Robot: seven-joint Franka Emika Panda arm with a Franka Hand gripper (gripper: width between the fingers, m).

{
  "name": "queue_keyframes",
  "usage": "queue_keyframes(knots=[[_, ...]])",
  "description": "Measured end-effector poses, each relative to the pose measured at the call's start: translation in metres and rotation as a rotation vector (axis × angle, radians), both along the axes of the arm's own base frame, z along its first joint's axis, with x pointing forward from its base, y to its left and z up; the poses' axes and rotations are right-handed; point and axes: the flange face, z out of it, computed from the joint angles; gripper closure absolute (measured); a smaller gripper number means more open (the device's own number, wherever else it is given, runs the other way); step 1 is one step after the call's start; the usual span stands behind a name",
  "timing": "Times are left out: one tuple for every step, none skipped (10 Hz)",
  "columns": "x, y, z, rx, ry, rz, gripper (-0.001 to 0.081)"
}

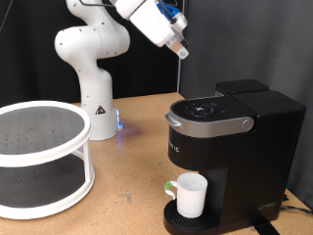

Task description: Make a cup of coffee with the keurig machine

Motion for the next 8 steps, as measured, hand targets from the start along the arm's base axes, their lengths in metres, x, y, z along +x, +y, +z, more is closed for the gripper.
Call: queue_keyframes(knots=[[-0.001,0.007,0.004,-0.021,-0.005,0.07,0.0003],[0.0,0.014,0.011,-0.06,0.0,0.161,0.0003],[0.003,0.022,0.022,-0.112,0.013,0.237,0.0003],[0.008,0.029,0.03,-0.166,0.027,0.288,0.0003],[0.017,0.036,0.036,-0.2,0.045,0.29,0.0003],[0.026,0.044,0.04,-0.198,0.069,0.251,0.0003],[0.035,0.048,0.04,-0.195,0.093,0.219,0.0003],[0.035,0.048,0.039,-0.198,0.086,0.23,0.0003]])
